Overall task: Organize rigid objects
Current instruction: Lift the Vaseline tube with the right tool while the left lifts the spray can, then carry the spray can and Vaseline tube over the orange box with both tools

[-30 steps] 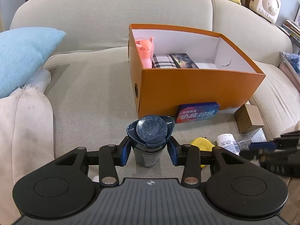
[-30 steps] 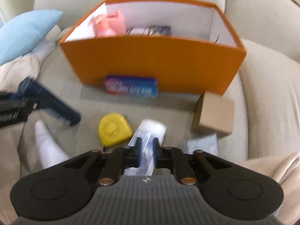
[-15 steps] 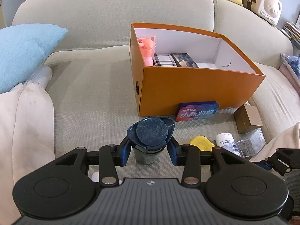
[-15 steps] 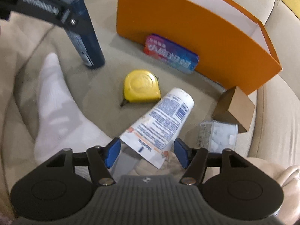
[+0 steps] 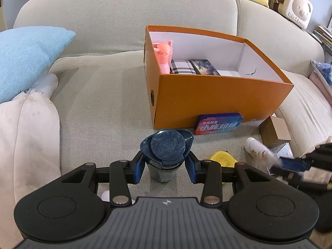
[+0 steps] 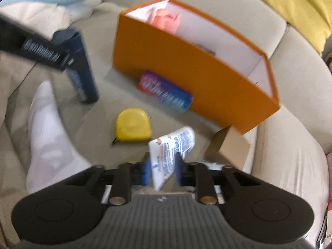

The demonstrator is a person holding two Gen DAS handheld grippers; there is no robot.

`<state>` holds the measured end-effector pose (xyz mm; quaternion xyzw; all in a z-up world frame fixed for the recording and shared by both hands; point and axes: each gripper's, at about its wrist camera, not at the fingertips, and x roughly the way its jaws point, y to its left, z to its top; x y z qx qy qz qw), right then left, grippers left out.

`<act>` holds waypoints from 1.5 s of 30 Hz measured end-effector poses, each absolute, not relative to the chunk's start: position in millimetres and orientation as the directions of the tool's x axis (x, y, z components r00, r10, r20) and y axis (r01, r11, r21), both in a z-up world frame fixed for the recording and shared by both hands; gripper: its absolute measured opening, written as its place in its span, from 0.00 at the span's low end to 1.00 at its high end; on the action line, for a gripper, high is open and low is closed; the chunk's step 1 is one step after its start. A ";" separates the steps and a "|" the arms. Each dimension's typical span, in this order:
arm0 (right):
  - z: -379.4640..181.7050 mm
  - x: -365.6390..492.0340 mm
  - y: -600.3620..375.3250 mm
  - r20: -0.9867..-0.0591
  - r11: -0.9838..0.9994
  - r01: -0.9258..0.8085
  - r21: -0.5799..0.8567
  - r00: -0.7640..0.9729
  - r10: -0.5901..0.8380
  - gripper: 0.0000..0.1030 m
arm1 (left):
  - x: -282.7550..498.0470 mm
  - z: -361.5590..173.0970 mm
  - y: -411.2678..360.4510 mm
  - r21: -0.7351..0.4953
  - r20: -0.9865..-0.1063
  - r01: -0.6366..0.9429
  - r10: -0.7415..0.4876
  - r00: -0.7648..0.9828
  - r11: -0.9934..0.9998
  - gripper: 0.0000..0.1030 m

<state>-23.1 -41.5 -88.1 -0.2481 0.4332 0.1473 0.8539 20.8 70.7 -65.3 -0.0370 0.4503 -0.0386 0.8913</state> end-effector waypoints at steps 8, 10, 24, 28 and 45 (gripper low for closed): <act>-72.1 2.2 -57.9 -0.774 0.898 -0.356 -0.257 0.633 0.030 0.05 | 22.5 -66.5 71.7 -0.107 -0.791 0.030 -0.103 0.603 0.994 0.46; -69.7 7.3 -61.2 -0.768 0.910 -0.337 -0.240 0.639 0.035 0.04 | 22.6 -65.8 73.5 -0.113 -0.788 0.027 -0.106 0.607 0.993 0.45; -35.7 7.8 -75.1 -0.736 0.944 -0.314 -0.097 0.661 0.145 0.03 | 20.4 -24.3 75.7 -0.225 -0.714 0.054 -0.203 0.670 0.973 0.45; -17.3 9.9 -72.6 -0.709 0.941 -0.332 -0.068 0.680 0.189 0.03 | 22.3 6.0 73.3 -0.274 -0.665 0.086 -0.253 0.703 0.958 0.45; 73.3 65.4 -67.3 -0.553 0.926 -0.373 0.054 0.761 0.339 0.03 | 95.3 75.9 58.6 -0.207 -0.566 0.202 -0.285 0.773 0.957 0.45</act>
